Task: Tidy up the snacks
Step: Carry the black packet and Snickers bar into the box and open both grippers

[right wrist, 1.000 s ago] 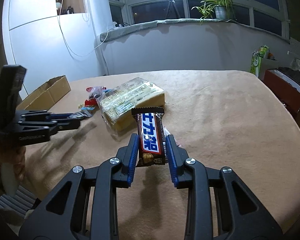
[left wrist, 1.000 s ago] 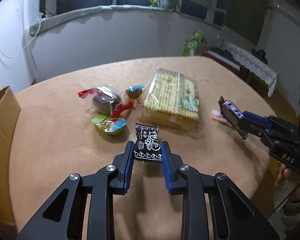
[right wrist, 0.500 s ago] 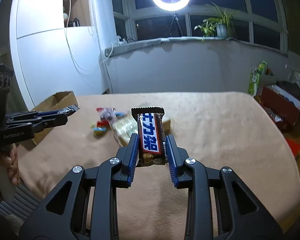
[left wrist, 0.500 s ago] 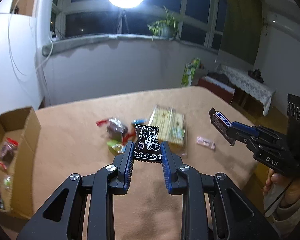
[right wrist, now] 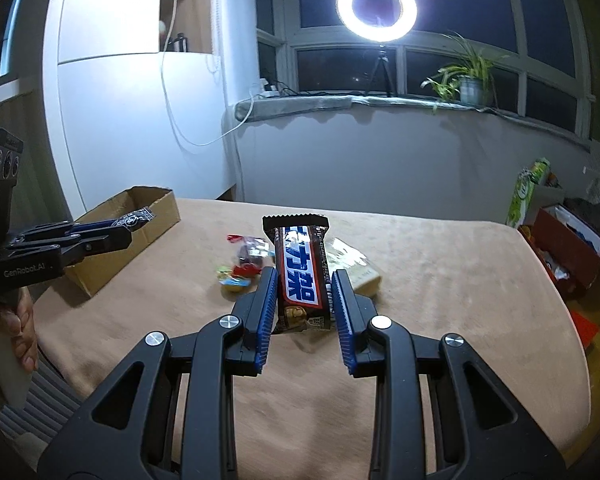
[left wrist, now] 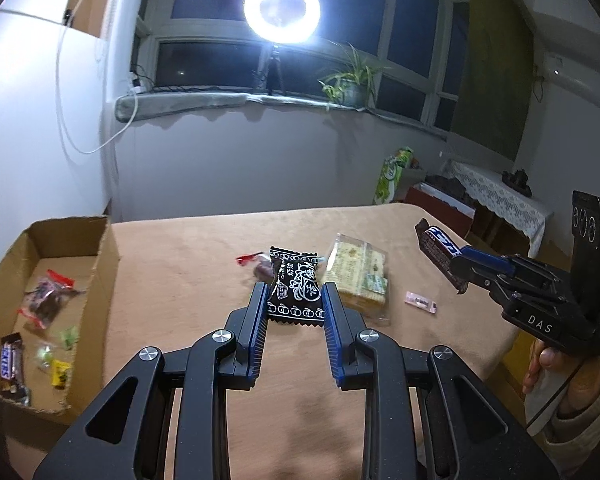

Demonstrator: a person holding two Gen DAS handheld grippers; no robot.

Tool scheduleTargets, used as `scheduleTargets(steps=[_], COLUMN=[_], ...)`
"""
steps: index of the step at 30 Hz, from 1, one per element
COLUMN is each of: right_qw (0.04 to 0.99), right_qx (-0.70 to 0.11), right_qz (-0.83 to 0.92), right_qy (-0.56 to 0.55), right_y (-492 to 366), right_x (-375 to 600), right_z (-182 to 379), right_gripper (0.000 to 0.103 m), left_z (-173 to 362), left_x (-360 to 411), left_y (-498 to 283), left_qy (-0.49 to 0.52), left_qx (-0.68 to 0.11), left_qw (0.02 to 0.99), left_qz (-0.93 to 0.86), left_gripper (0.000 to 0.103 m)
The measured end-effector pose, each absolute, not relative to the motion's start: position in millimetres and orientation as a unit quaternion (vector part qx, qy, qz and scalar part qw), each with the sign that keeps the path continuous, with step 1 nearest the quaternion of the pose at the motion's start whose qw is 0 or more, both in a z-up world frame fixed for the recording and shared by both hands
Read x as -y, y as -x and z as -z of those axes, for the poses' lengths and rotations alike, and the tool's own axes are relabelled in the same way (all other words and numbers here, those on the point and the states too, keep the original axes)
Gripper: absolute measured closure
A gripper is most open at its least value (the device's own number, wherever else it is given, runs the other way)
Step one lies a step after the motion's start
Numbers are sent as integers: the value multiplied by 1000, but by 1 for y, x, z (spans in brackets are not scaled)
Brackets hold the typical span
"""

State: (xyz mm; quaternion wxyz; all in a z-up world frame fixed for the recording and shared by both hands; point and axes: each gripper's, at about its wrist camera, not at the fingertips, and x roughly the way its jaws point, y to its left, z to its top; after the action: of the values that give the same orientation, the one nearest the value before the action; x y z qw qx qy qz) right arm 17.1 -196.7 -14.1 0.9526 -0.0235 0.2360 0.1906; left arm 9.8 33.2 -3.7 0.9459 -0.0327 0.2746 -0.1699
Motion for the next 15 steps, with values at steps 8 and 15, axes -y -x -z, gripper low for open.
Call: scheduleTargets(steps=[8, 15], right_qw=[944, 929], right_qx=[-231, -222], right_qz=[-228, -284], right_qy=[51, 78], right_y=[-21, -21], right_x=[142, 76], right_z=[4, -1], right_gripper=[74, 74], left_z=[3, 3], left_x=[-75, -123], left_y=[2, 16], left_qy=[53, 68], left_qx=[-262, -251], left_qw=[954, 962], left_qz=[139, 88], left_gripper=[78, 78])
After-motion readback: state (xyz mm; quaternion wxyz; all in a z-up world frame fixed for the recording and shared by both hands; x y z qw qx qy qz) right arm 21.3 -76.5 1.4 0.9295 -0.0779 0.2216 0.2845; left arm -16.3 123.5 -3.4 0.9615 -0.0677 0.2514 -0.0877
